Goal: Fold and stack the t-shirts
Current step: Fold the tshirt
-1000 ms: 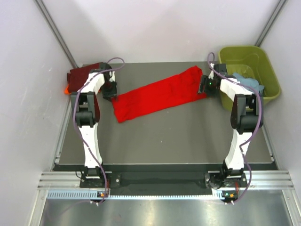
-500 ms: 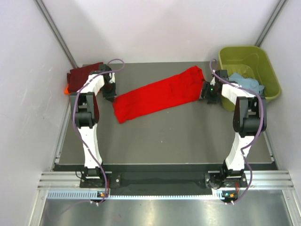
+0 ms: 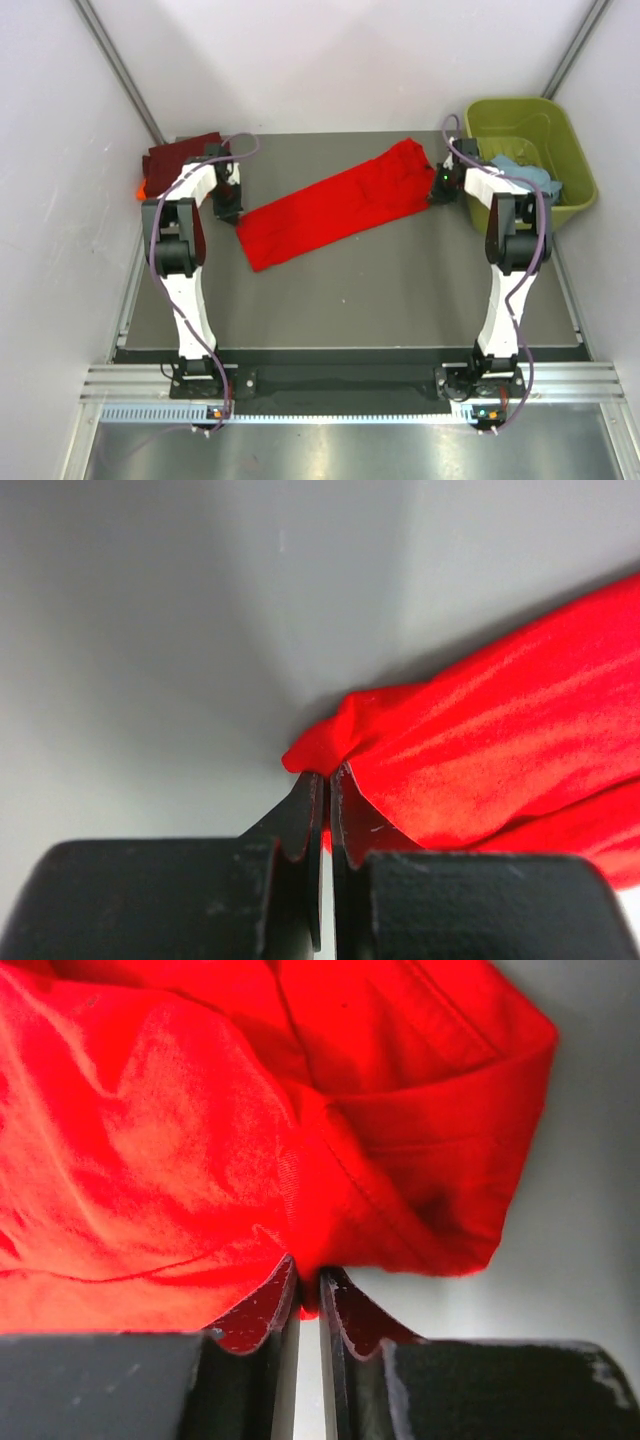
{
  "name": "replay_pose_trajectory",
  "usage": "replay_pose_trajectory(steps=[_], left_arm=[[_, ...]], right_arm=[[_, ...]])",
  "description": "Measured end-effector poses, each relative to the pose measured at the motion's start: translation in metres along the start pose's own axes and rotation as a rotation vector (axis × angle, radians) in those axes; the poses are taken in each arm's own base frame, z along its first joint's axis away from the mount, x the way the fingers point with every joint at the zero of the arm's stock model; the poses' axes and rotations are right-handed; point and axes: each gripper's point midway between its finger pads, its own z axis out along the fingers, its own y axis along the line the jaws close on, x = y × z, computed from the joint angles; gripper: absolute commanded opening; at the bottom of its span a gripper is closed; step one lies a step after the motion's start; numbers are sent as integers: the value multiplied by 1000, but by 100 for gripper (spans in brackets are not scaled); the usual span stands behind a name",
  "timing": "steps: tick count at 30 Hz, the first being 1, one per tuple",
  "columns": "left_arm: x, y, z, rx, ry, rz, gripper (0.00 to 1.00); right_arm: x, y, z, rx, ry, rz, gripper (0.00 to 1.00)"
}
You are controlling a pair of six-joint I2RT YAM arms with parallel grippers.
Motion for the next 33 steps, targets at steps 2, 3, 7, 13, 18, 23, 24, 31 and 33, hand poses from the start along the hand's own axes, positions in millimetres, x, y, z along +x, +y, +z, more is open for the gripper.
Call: replay_pose_trajectory(steps=[2, 3, 7, 13, 18, 23, 24, 31, 33], left_arm=[[11, 1, -3, -4, 21, -3, 0], [18, 1, -4, -4, 33, -4, 0], [47, 0, -12, 8, 78, -10, 0], [88, -9, -26, 45, 133, -14, 0], [112, -28, -35, 72, 152, 30, 0], [134, -51, -43, 88, 171, 102, 0], [136, -53, -44, 90, 171, 111, 0], [139, -52, -58, 71, 140, 117, 25], [137, -50, -61, 63, 125, 118, 46]], right_arm=[[-5, 1, 2, 0, -7, -7, 10], [-9, 2, 2, -1, -12, -12, 10], [-31, 7, 13, -13, -46, -41, 11], [-69, 20, 33, -53, -104, -68, 12], [-90, 35, 47, -96, -140, -84, 17], [-90, 52, 57, -130, -146, -92, 41], [-89, 54, 57, -137, -143, -89, 47], [-59, 66, 38, -165, -97, -101, 70], [-45, 66, 23, -155, -69, -97, 70]])
